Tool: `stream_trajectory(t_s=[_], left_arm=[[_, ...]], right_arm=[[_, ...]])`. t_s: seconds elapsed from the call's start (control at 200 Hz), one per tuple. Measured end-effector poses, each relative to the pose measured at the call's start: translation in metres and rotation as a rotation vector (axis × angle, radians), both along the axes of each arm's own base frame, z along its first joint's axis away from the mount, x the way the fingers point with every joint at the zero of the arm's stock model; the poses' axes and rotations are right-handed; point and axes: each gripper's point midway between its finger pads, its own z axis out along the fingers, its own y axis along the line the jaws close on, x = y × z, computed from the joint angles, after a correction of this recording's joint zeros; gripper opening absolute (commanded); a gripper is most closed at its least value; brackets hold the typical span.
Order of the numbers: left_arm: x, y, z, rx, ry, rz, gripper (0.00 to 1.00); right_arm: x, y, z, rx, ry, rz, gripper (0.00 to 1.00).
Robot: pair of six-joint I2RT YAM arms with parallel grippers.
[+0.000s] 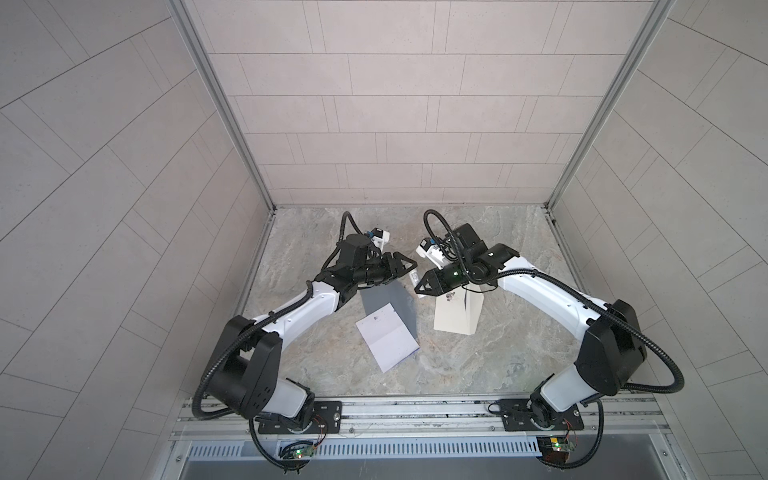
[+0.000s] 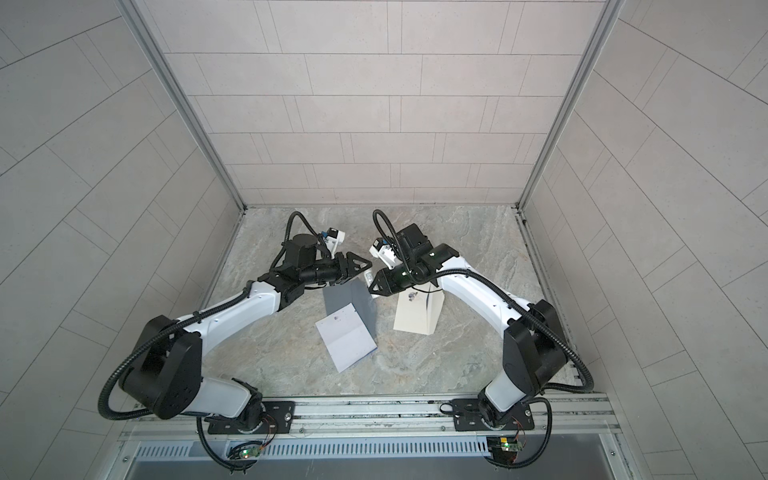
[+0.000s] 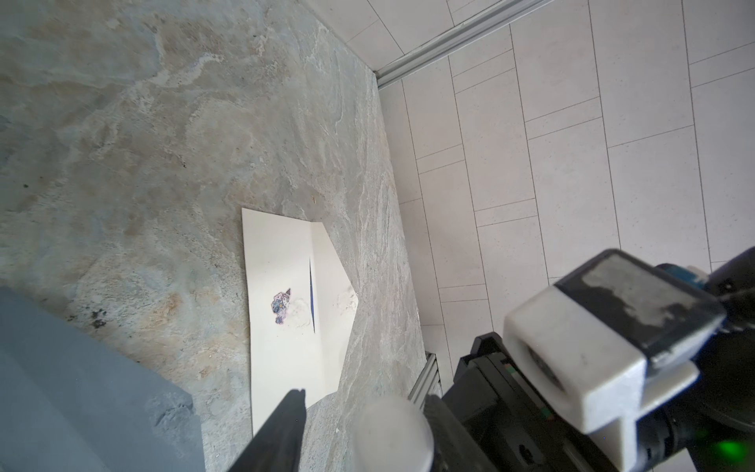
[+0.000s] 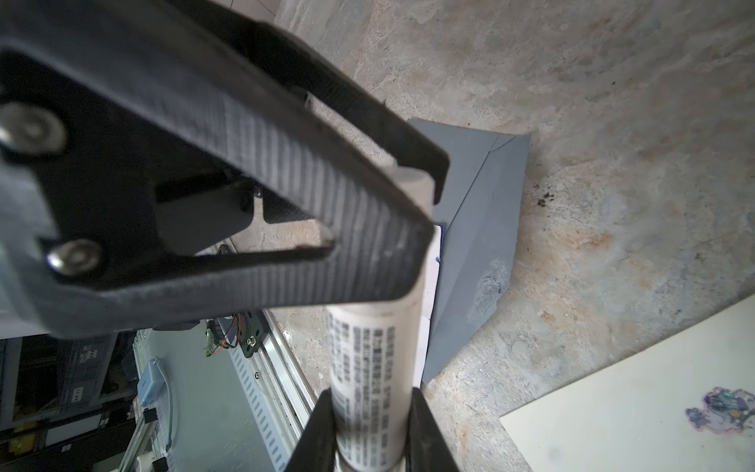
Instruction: Place the letter into the envelope and seal it
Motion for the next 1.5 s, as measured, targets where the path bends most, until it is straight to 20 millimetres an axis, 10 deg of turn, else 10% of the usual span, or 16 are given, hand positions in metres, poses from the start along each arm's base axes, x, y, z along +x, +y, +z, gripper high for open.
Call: stream_trajectory(t_s=[0.275,0.891,1.231,1.501], left_arm=[[0.002,-0.002,0.005,-0.007,-0.007,-0.006,0.23],[0.01,0.006,-0.004,0.041,-0.003,0.047,0.24],[0.043,0.02,-0.004,0.046,-0.063,0.159,0.31],[0.028,0.034,-0.06,0.273,-0.005,0.101,0.37]], right_arm=[[-0.002,0.002,-0.001,-0.007,-0.001,0.005,0.01],[-0.003,0.002,-0.016,-0.021,-0.029,0.02,0.0],[-0.045,-0.029,-0.066,-0.172,0.148,0.014,0.0],[-0.023,-0.059,-0.055,-0.177,0.115,-0.102,0.0]])
